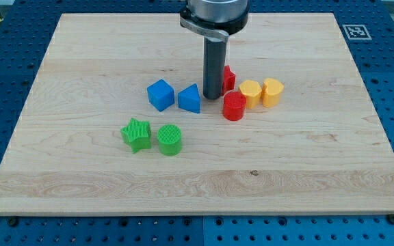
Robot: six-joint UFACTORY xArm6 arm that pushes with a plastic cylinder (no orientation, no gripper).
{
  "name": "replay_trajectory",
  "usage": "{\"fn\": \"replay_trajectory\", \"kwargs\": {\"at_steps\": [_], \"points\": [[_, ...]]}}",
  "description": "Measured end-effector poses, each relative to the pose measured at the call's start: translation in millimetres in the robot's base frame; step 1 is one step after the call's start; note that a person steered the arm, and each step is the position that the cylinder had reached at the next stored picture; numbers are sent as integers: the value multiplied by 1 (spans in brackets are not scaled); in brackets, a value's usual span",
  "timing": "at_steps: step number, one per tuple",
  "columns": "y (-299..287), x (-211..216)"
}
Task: Push the blue triangle above to the green circle
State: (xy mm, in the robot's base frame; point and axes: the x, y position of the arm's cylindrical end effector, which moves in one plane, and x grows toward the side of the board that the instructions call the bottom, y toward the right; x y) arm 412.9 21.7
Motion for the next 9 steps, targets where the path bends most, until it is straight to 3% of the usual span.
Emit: {"fn": "replay_trajectory", "kwargs": {"at_steps": [1, 3, 9], "points": [[0, -19], [-9, 2], [-34, 2]]}}
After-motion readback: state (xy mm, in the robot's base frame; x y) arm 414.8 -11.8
